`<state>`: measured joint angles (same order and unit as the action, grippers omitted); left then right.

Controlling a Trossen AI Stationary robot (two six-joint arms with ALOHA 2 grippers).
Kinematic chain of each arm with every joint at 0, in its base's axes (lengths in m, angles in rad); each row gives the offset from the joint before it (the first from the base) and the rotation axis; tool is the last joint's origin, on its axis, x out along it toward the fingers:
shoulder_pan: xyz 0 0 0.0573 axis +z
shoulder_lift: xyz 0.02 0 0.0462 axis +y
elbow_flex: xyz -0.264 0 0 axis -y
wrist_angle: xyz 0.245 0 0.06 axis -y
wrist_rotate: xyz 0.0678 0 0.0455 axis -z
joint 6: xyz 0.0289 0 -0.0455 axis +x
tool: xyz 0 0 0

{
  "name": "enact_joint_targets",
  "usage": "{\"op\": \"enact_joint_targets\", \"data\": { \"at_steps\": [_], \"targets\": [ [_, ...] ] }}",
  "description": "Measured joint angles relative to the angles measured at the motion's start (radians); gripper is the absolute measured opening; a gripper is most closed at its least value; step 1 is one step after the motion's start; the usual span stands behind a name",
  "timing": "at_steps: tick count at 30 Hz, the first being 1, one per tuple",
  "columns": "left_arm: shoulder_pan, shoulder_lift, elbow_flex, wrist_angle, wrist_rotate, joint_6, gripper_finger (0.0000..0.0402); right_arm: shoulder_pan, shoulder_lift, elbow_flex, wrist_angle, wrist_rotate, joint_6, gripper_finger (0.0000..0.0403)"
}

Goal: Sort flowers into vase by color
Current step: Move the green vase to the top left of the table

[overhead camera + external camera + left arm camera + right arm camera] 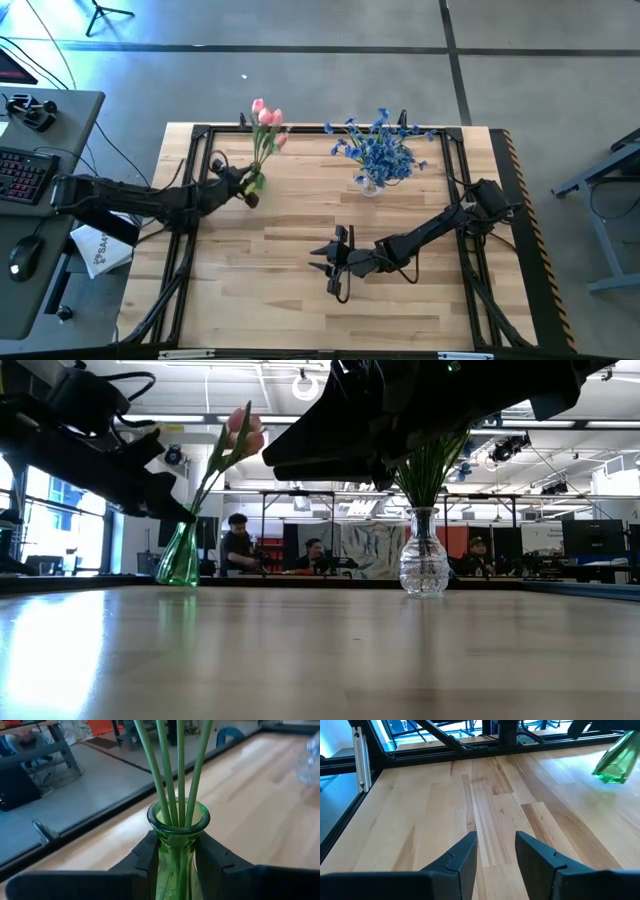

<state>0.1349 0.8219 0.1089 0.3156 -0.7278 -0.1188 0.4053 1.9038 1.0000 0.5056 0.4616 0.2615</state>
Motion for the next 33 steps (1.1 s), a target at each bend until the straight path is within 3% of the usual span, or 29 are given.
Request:
{"op": "enact_joint_targets", "data": {
  "at_steps": [11,16,33],
  "targets": [
    [0.261,0.001,-0.005,0.105,0.207,0.042,0.0076,0.000,0.000,0.000,-0.001,0.000,0.000,0.0130],
    [0.329,0.001,-0.094,0.288,0.295,0.019,0.0077,0.000,0.000,0.000,-0.003,0.000,0.000,0.0130],
    [0.357,0.091,-0.097,0.320,0.327,-0.018,0.0077,0.000,0.000,0.000,-0.006,0.000,0.000,0.0130]
  ]
}}
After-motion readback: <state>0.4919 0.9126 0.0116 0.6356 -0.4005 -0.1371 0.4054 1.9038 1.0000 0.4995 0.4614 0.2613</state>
